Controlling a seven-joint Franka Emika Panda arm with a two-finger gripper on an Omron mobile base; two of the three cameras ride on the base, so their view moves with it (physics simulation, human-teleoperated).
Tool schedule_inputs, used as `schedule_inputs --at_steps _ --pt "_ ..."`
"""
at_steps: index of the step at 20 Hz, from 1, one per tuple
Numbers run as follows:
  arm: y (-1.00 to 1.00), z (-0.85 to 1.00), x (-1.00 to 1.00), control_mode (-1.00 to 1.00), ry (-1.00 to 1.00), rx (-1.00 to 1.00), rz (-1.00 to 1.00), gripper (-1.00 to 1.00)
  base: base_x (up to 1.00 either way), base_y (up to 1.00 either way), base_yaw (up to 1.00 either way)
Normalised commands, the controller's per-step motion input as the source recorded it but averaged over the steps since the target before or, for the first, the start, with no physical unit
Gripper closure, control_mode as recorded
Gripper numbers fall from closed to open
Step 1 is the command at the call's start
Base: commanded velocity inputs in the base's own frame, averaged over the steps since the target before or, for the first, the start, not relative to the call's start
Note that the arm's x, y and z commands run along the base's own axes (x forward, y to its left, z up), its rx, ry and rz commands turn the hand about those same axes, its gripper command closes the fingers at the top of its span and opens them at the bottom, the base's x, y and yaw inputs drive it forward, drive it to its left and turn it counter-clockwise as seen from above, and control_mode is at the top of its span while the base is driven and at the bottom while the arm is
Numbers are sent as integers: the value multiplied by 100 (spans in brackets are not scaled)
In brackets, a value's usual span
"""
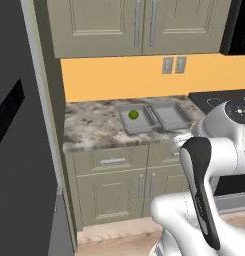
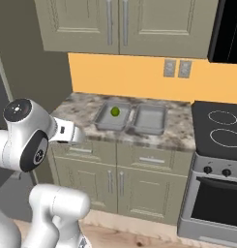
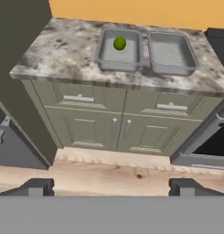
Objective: Place one lime and one chicken drumstick in each tupperware on the nearby counter, to pack two identical lunches.
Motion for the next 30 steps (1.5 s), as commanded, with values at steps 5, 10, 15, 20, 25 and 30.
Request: schedule_inputs --at_steps 5,10,15,20,25,30 --pt "0 0 0 100 0 0 0 -100 -100 10 9" --pt "0 0 0 100 0 0 0 -100 -100 21 9" --pt "0 0 0 100 0 0 0 -100 -100 33 9" --pt "0 0 0 100 0 0 0 -100 -100 50 9" --pt "0 0 0 100 0 0 0 -100 -71 91 1" --pt "0 0 0 100 0 0 0 -100 -29 100 0"
